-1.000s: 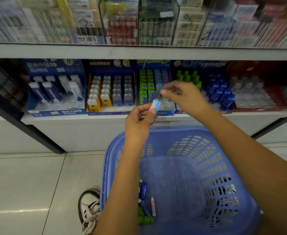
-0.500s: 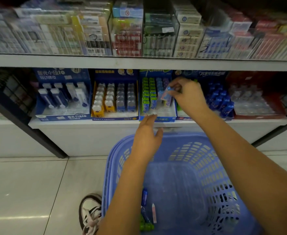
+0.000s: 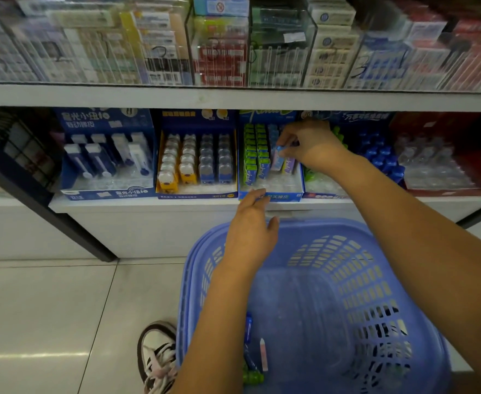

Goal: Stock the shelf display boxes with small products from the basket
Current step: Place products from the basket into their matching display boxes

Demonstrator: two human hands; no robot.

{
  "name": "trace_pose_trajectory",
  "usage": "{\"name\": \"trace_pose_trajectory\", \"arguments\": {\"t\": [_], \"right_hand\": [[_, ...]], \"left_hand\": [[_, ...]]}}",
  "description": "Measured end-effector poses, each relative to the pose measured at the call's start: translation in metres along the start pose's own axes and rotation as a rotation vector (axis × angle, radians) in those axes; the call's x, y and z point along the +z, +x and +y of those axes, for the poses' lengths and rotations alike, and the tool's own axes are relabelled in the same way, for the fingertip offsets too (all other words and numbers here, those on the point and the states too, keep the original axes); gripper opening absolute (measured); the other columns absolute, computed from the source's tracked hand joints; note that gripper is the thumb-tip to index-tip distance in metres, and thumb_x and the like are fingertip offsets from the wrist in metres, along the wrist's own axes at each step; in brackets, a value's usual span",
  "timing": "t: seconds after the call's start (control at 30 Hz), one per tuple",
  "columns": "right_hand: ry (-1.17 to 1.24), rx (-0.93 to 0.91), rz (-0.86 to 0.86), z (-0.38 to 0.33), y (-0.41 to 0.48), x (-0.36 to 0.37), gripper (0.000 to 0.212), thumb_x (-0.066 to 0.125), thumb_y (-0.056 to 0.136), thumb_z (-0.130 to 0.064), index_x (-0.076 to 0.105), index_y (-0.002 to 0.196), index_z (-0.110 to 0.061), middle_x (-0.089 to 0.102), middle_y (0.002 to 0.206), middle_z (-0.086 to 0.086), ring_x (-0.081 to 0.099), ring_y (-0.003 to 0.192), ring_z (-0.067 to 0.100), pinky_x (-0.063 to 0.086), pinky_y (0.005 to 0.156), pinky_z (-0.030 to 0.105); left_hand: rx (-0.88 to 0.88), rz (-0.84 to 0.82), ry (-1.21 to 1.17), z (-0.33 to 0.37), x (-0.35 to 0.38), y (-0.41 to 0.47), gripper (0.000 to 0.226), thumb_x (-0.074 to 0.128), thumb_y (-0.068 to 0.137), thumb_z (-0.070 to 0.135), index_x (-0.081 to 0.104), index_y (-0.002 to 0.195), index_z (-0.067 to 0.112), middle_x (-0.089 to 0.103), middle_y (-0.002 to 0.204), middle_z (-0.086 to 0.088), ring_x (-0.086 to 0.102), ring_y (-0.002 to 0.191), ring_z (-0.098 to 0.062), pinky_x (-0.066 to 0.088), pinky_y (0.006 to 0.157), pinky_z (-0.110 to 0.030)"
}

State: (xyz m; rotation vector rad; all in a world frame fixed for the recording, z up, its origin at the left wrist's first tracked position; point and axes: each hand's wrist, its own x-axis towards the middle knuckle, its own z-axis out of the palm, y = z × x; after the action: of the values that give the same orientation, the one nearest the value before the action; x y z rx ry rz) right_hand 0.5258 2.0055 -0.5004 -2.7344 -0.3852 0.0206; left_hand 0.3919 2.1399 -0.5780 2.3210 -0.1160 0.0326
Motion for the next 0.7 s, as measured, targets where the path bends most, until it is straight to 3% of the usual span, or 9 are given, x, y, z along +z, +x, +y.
{"name": "trace_pose_trajectory", "arguments": {"t": [0.2, 0.3, 0.37, 0.43, 0.5, 0.57, 0.63, 0.7], "right_hand": [[-0.179, -0.032, 0.048, 0.001, 0.004, 0.015, 0.023, 0.072, 0.08, -0.027, 0.072, 0.102, -0.022, 0.056, 0.122, 0.004, 0.041, 0.121, 0.029, 0.031, 0.1, 0.037], [-0.197, -0.057, 0.026, -0.003, 0.001, 0.013, 0.024, 0.07, 0.082, -0.025, 0.071, 0.105, -0.018, 0.053, 0.124, 0.009, 0.043, 0.119, 0.03, 0.036, 0.1, 0.039], [-0.074, -0.094, 0.103, -0.006, -0.013, 0.012, 0.022, 0.07, 0.082, -0.022, 0.07, 0.102, -0.014, 0.059, 0.113, 0.011, 0.051, 0.104, 0.02, 0.04, 0.092, 0.028], [0.118, -0.12, 0.108, -0.01, -0.043, 0.016, 0.012, 0.072, 0.079, -0.018, 0.07, 0.089, -0.013, 0.067, 0.092, 0.008, 0.053, 0.076, 0.007, 0.038, 0.068, 0.011], [0.152, -0.103, -0.057, -0.009, -0.077, 0.036, 0.006, 0.072, 0.078, -0.018, 0.069, 0.081, -0.015, 0.069, 0.084, 0.004, 0.057, 0.068, 0.007, 0.039, 0.062, 0.01], [-0.006, -0.029, -0.363, -0.001, -0.107, 0.072, 0.013, 0.071, 0.08, -0.022, 0.07, 0.09, -0.013, 0.07, 0.094, 0.004, 0.063, 0.085, 0.017, 0.044, 0.072, 0.021], [-0.138, 0.02, -0.69, 0.009, -0.135, 0.115, 0.028, 0.069, 0.083, -0.024, 0.068, 0.106, -0.009, 0.068, 0.108, 0.008, 0.062, 0.097, 0.023, 0.046, 0.08, 0.029], [-0.113, 0.014, -0.927, 0.022, -0.159, 0.156, 0.038, 0.066, 0.085, -0.018, 0.061, 0.119, -0.004, 0.064, 0.115, 0.014, 0.058, 0.097, 0.023, 0.044, 0.081, 0.029]], "left_hand": [[0.024, -0.004, 0.009, -0.001, -0.002, 0.001, 0.047, 0.053, 0.096, 0.019, 0.043, 0.14, 0.009, 0.031, 0.152, 0.003, 0.033, 0.137, -0.013, 0.027, 0.107, -0.019], [0.023, 0.042, -0.054, 0.002, -0.005, -0.002, 0.04, 0.052, 0.097, 0.021, 0.049, 0.136, 0.011, 0.045, 0.143, -0.002, 0.045, 0.128, -0.017, 0.035, 0.1, -0.022], [0.013, 0.119, -0.147, 0.001, -0.007, -0.006, 0.027, 0.051, 0.097, 0.023, 0.062, 0.119, 0.013, 0.062, 0.12, -0.005, 0.058, 0.107, -0.018, 0.044, 0.085, -0.023], [-0.034, 0.092, -0.193, -0.007, -0.003, -0.008, 0.019, 0.05, 0.096, 0.022, 0.067, 0.093, 0.012, 0.07, 0.092, -0.008, 0.064, 0.084, -0.022, 0.05, 0.071, -0.031], [-0.137, -0.059, -0.144, -0.021, 0.007, -0.01, 0.026, 0.049, 0.095, 0.017, 0.058, 0.071, 0.013, 0.067, 0.076, -0.014, 0.06, 0.071, -0.029, 0.046, 0.063, -0.037], [-0.258, -0.297, 0.045, -0.035, 0.023, -0.017, 0.032, 0.048, 0.092, 0.013, 0.052, 0.061, 0.013, 0.062, 0.072, -0.018, 0.055, 0.069, -0.033, 0.039, 0.059, -0.037], [-0.32, -0.581, 0.26, -0.051, 0.043, -0.032, 0.023, 0.048, 0.092, 0.012, 0.065, 0.08, 0.002, 0.065, 0.096, -0.024, 0.06, 0.092, -0.035, 0.044, 0.072, -0.039], [-0.338, -0.814, 0.368, -0.07, 0.061, -0.052, 0.025, 0.048, 0.093, 0.01, 0.063, 0.109, -0.003, 0.062, 0.117, -0.021, 0.057, 0.109, -0.033, 0.044, 0.085, -0.035]]}}
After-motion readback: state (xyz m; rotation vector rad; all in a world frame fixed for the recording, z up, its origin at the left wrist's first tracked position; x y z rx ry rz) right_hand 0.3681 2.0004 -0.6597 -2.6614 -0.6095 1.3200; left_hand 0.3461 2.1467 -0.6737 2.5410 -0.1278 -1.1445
